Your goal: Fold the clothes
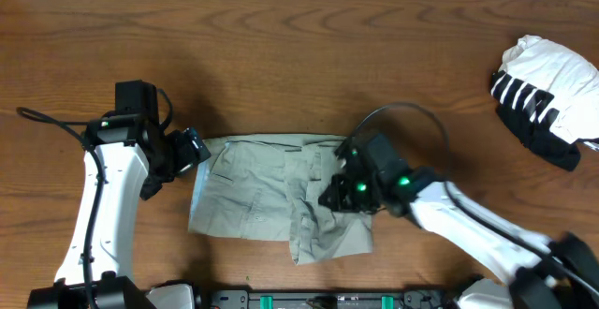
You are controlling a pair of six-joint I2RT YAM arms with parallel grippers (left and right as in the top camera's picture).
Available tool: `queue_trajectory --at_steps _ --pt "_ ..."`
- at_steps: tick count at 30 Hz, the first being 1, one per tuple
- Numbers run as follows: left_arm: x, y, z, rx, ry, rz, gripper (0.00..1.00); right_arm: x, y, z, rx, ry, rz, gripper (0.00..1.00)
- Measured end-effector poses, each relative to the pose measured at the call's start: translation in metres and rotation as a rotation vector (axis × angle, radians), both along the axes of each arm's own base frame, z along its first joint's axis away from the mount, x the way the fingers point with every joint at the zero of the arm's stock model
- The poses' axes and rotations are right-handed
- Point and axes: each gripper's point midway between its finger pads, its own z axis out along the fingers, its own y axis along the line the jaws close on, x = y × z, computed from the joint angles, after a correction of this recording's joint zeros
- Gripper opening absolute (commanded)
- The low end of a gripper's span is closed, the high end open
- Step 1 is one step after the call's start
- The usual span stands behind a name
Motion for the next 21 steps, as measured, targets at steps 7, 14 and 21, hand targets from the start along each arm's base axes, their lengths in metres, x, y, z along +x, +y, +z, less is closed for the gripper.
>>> queue_trajectory --at_steps 7,14,21 --pt "0.000 0.000 0.000 0.000 0.000 0.000 0.98 -0.010 -0.022 0.019 -0.063 0.000 -0.010 0.02" --pt "0.000 0.000 0.000 0.000 0.000 0.000 0.98 -0.022 -0.029 -0.011 -0.093 0.050 0.000 0.01" --pt "0.000 0.000 0.000 0.000 0.000 0.000 0.98 -0.034 -0.018 -0.040 0.013 0.105 0.011 0.02"
